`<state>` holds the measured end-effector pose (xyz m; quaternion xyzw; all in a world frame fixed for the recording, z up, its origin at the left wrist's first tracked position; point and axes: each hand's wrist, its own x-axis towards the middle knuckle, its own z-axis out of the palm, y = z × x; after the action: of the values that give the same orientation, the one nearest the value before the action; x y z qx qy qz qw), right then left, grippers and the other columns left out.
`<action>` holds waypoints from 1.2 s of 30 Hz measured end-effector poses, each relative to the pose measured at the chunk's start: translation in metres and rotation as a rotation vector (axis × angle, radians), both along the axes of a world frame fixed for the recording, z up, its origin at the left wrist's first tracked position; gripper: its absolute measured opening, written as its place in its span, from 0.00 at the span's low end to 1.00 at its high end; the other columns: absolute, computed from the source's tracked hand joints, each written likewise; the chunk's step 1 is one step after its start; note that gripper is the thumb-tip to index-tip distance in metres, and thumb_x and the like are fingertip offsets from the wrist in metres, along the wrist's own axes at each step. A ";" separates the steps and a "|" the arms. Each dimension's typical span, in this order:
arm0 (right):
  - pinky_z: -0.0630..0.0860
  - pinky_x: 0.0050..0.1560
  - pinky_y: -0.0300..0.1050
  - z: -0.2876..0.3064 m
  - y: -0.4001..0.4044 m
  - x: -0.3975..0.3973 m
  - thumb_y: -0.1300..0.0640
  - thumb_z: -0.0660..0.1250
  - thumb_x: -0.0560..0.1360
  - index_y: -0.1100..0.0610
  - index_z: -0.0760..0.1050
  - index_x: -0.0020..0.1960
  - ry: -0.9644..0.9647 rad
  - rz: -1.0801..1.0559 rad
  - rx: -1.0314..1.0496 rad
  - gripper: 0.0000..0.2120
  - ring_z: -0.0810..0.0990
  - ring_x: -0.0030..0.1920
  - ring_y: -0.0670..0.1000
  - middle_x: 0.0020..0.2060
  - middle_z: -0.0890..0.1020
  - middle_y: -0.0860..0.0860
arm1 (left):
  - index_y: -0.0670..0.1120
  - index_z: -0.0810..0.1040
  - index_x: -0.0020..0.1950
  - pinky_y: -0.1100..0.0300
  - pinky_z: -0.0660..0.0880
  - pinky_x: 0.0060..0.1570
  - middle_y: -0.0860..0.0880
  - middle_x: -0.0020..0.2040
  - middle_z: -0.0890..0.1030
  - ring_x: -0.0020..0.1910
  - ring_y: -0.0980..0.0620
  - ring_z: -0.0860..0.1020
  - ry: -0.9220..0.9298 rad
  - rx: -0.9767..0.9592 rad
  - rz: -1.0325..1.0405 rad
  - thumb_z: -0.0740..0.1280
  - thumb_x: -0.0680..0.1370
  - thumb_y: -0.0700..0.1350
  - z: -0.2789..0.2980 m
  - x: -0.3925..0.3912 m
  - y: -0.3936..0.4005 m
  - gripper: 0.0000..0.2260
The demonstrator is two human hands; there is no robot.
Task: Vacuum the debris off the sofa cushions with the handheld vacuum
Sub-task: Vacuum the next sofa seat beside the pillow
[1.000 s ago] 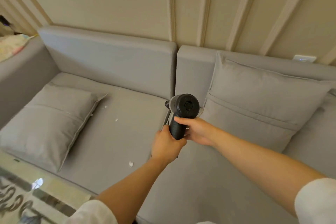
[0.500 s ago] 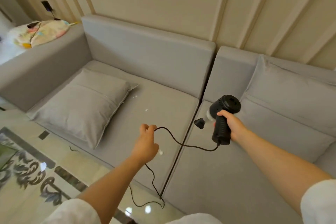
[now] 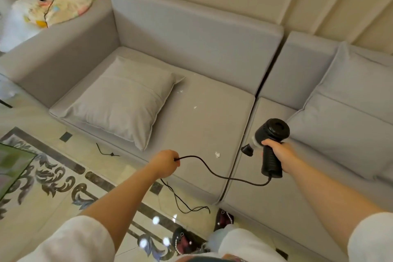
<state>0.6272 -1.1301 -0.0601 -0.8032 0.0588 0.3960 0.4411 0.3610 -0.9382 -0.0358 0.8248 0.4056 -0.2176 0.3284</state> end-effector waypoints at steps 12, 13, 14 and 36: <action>0.77 0.55 0.57 -0.043 0.025 -0.001 0.52 0.69 0.70 0.62 0.72 0.56 0.119 0.070 -0.053 0.20 0.80 0.49 0.63 0.49 0.80 0.63 | 0.41 0.78 0.55 0.63 0.67 0.39 0.47 0.45 0.74 0.42 0.49 0.71 -0.005 -0.010 0.090 0.55 0.79 0.37 -0.018 0.023 0.012 0.13; 0.77 0.56 0.58 -0.048 0.031 0.001 0.51 0.69 0.70 0.62 0.72 0.56 0.136 0.092 -0.056 0.20 0.80 0.51 0.63 0.50 0.80 0.63 | 0.41 0.78 0.55 0.61 0.67 0.41 0.47 0.45 0.74 0.43 0.49 0.72 0.010 -0.006 0.094 0.54 0.79 0.37 -0.022 0.028 0.014 0.13; 0.76 0.57 0.58 -0.052 0.035 0.002 0.51 0.69 0.71 0.61 0.72 0.56 0.160 0.121 -0.062 0.19 0.80 0.52 0.63 0.50 0.79 0.63 | 0.41 0.78 0.55 0.60 0.67 0.42 0.47 0.45 0.74 0.43 0.49 0.72 0.021 -0.006 0.100 0.54 0.79 0.37 -0.027 0.031 0.014 0.13; 0.73 0.49 0.53 -0.108 0.116 -0.076 0.50 0.71 0.69 0.60 0.71 0.60 0.198 -0.429 -0.060 0.24 0.76 0.47 0.58 0.48 0.77 0.57 | 0.39 0.75 0.56 0.67 0.64 0.31 0.46 0.43 0.74 0.38 0.50 0.71 0.020 -0.118 -0.050 0.54 0.80 0.39 -0.047 -0.027 0.124 0.12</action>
<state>0.5514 -1.0141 -0.1680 -0.7423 0.2830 0.3681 0.4831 0.3343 -0.8139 -0.0829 0.8116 0.3744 -0.2577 0.3669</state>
